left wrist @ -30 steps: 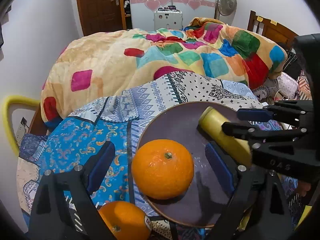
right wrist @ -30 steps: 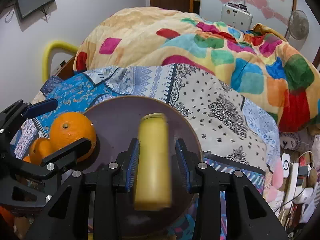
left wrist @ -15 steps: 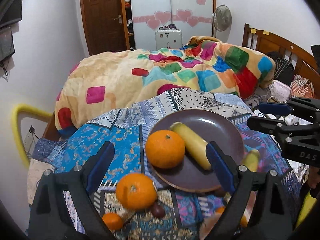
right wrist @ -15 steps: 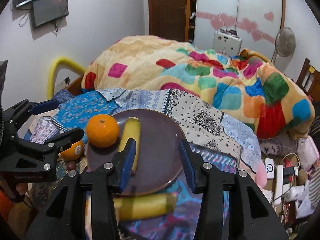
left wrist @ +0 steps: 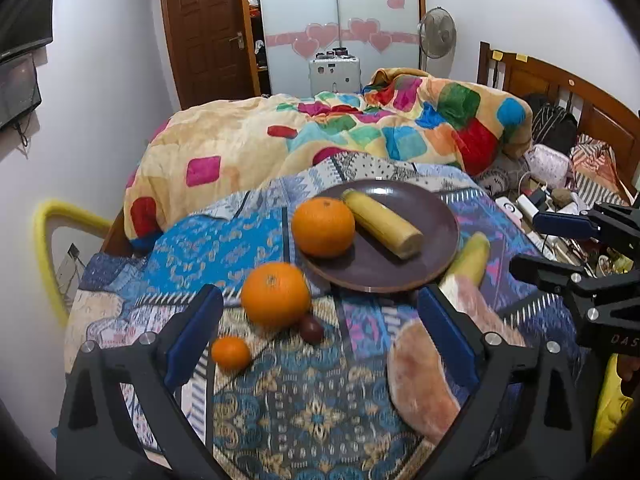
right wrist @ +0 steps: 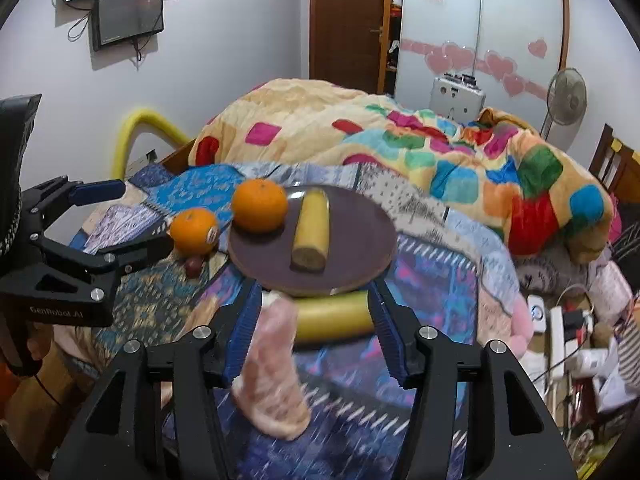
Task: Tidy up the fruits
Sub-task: 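Grasp large pomelo wedge with right tool while left grasps smaller pomelo wedge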
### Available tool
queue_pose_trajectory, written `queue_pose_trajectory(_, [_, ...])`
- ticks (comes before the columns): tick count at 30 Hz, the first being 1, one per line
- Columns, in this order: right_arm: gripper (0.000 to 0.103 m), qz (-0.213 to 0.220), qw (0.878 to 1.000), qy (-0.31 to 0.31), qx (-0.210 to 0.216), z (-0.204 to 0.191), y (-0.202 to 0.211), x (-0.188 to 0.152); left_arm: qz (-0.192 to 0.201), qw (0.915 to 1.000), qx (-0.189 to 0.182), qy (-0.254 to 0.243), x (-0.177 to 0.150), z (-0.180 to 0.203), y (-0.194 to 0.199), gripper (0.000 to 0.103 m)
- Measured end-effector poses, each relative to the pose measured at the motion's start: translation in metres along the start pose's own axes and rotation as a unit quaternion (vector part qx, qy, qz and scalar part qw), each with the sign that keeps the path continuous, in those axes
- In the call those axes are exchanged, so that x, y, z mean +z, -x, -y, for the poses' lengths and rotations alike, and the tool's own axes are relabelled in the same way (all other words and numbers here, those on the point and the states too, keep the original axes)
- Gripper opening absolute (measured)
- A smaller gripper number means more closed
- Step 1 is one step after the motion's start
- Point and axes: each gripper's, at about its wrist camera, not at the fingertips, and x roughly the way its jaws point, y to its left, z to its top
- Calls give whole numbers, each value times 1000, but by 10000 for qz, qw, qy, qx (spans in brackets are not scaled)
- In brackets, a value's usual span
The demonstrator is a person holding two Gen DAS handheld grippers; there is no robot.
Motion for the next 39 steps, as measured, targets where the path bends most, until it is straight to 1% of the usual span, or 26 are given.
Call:
queue_pose_trajectory(2, [58,-43,10000,-30,20,-2,-1,-10,-35,10000,8,-8,-8,1,2,99])
queue_pose_trajectory(7, [61,-190,9997,-27,147,-11,-8,-32,-149,9999,28,-13,-25,3,3,99])
queue_pose_trajectory(13, [61,-477,9984,-28,307,-18,-32,-48,-238,9997,-29,-97,-36,11,1,99])
queue_pose_trajectory(18, [61,-555,9974,-131,433,-17,-44,-53,-321,9993,-34,-203,-43,20,-5,99])
queue_pose_trajectory(19, [59,-562,9970,-166,500,-15,-45,-53,-329,9992,-33,-220,-44,22,-6,99])
queue_pose_trajectory(20, [53,-554,9967,-186,566,-15,-45,-53,-336,9992,-34,-234,-44,23,-7,99])
queue_pose_trajectory(21, [52,-563,9962,-189,640,-16,-44,-54,-338,9991,-33,-239,-45,25,-8,99])
queue_pose_trajectory(23, [49,-539,9968,-154,562,-16,-41,-55,-353,9991,-77,-241,-46,30,-10,99])
queue_pose_trajectory(25, [48,-520,9975,-134,464,-16,-38,-57,-391,9989,-135,-232,-46,34,-13,99])
queue_pose_trajectory(28, [48,-483,9975,-285,438,-5,-29,-62,-443,9985,-201,-246,-47,40,-17,99])
queue_pose_trajectory(32, [48,-393,9979,-406,302,7,-15,-66,-544,9977,-320,-262,-51,48,-27,99])
queue_pose_trajectory(37, [48,-370,9981,-455,170,18,-2,-72,-587,9971,-474,-106,-53,49,-37,98])
queue_pose_trajectory(38, [48,-367,9982,-448,135,19,0,-74,-603,9969,-510,-64,-53,49,-39,95])
queue_pose_trajectory(39, [48,-364,9983,-446,121,20,2,-75,-638,9964,-565,-21,-52,48,-41,88])
